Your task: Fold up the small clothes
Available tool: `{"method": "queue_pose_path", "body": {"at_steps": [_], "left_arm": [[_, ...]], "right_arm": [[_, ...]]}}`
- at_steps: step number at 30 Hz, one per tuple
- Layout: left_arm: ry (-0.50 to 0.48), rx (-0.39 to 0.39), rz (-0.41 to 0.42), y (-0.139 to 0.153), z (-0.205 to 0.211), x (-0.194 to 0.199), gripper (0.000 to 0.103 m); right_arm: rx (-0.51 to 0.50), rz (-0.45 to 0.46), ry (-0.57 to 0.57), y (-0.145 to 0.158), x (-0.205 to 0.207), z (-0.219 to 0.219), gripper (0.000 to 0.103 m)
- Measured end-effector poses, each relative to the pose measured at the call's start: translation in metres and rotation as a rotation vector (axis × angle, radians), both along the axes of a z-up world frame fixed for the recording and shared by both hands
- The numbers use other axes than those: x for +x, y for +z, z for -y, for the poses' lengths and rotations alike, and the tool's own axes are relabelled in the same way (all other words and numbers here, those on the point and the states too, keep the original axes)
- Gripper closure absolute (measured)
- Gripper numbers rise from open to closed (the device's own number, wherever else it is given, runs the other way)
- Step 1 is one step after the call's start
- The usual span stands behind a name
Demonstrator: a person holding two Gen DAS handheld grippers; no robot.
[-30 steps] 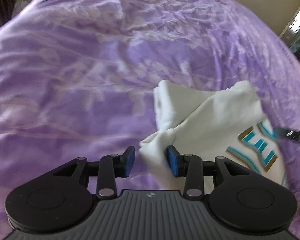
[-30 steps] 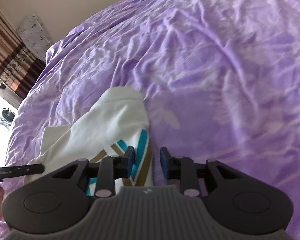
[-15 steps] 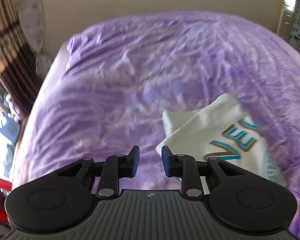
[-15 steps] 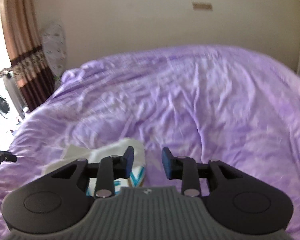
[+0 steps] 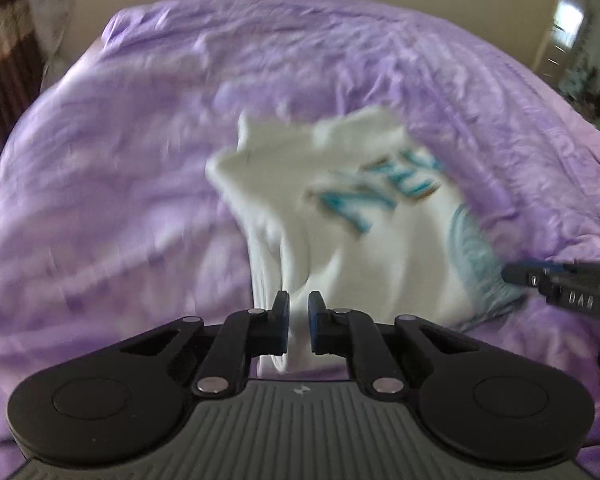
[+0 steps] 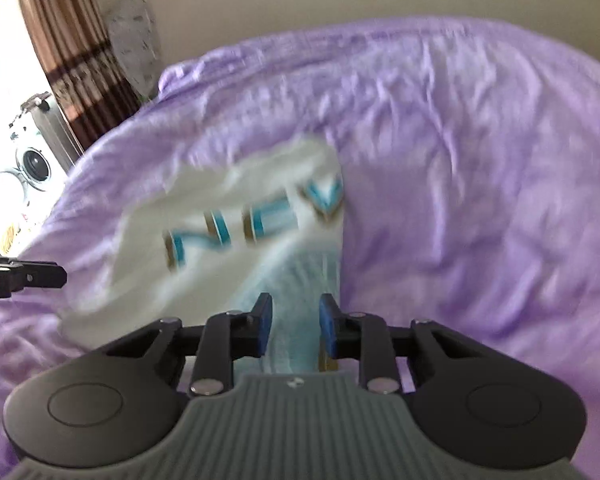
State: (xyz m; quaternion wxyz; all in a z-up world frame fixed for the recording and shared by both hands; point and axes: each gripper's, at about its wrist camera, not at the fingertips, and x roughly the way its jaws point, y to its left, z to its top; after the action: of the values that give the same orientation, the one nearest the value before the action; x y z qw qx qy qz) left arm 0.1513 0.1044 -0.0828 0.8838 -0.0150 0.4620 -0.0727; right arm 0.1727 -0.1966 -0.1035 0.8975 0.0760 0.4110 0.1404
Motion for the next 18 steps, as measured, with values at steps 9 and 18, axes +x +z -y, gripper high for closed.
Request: {"method": "queue_pose_path", "body": {"at_steps": [9, 18], "left_arm": [[0.071, 0.007, 0.040, -0.053, -0.010, -0.025, 0.090], [0.065, 0.059, 0.050, -0.055, -0.004, -0.036, 0.079]], "right_arm": [[-0.131, -0.054, 0.035, -0.064, -0.015, -0.016, 0.084], [-0.133, -0.049, 0.037, -0.071, -0.024, -0.014, 0.084]]}}
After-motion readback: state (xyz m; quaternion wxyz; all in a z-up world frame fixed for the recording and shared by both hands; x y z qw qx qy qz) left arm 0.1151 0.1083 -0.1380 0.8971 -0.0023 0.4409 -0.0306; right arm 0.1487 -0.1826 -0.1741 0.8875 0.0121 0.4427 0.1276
